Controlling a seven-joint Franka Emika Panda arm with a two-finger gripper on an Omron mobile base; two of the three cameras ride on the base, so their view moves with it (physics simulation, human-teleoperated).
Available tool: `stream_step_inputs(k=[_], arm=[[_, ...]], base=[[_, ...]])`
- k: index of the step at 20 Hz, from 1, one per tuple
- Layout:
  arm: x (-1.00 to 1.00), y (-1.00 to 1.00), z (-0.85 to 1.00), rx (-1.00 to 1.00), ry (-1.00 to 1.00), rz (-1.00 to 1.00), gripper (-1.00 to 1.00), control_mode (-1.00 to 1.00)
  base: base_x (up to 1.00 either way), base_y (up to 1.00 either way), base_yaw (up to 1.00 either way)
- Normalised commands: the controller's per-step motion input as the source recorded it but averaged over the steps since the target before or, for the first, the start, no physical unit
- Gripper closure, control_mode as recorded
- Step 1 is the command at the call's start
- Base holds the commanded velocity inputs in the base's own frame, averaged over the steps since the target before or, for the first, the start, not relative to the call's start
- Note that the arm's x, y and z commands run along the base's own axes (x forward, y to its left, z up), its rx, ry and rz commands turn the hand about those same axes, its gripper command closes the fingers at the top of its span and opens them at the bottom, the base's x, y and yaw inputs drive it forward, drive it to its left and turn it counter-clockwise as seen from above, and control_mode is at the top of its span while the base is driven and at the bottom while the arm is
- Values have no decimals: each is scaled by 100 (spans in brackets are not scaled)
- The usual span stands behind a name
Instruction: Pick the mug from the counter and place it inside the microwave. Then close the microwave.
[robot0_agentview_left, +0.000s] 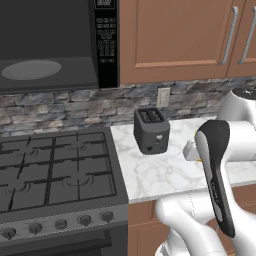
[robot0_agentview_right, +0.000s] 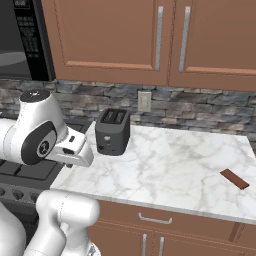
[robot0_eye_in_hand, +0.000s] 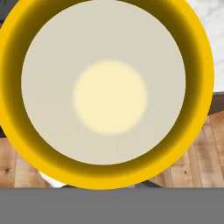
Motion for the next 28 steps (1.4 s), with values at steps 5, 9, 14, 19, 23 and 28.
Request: stream_step_inputs(k=[5,9,14,19,23,28], arm=[[0,0,0,0,0,0,100,100],[0,0,0,0,0,0,100,100],[0,0,0,0,0,0,100,100],[0,0,0,0,0,0,100,100],[0,0,0,0,0,0,100,100],[0,0,0,0,0,0,100,100]], base=[[-3,46,3],[-2,81,18],[-16,89,21],[-15,73,18],[-2,26,2],[-4,8,-4]])
